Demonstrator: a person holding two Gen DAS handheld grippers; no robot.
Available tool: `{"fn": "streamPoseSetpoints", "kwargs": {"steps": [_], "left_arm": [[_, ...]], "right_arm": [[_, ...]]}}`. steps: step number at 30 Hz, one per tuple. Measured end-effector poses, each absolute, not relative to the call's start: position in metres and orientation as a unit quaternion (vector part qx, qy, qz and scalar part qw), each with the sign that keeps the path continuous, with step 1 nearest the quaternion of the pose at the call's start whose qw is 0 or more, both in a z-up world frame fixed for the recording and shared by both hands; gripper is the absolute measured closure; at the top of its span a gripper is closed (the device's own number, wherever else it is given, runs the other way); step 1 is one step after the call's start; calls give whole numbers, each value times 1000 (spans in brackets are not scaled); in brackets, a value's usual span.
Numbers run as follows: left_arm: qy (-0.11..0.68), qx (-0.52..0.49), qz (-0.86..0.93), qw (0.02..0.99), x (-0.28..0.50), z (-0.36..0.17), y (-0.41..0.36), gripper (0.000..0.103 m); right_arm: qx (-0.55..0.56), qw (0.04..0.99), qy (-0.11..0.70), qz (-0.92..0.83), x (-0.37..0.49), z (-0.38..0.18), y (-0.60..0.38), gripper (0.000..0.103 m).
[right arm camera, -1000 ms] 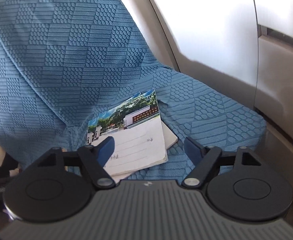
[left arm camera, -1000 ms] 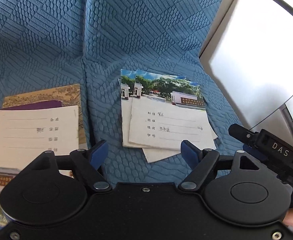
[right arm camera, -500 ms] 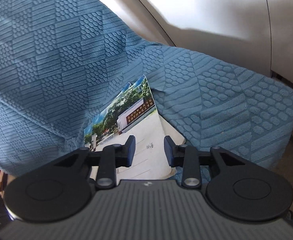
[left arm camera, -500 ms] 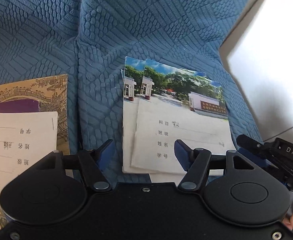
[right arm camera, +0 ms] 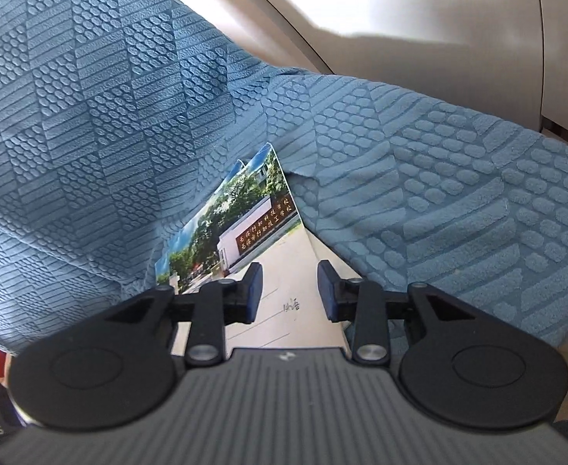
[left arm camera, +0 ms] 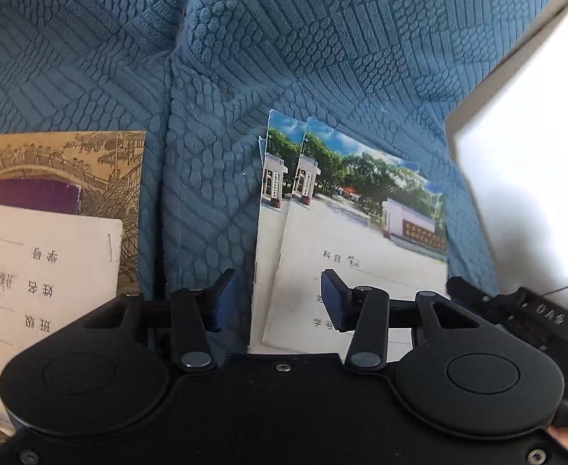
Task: Organize objects
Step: 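Lift the gripped postcards off the seat with both tools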
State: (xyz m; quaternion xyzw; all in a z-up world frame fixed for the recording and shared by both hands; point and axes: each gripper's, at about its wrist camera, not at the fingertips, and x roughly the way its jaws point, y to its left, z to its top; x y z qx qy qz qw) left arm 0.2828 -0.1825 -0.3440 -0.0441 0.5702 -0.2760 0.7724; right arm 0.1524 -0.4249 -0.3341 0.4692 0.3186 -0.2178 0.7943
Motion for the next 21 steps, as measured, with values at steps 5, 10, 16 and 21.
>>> {"fn": "streamPoseSetpoints", "kwargs": {"steps": [5,10,16,21], "left_arm": [[577,-70,-286,762,286,-341,-178,65],[577,-59,-282,764,287,-342,-178,75],[568,-69,-291,767,287,-338,-169,77],[570,-56,-320,755,283,-341,-177,77]], "right_arm": [[480,789,316,-219,151,-336,-429,69],[486,787,313,-218,150,-336,-430,70],[481,789,312,-221,151,-335,-428,70],[476,790,314,-225,153,-334,-427,71]]}}
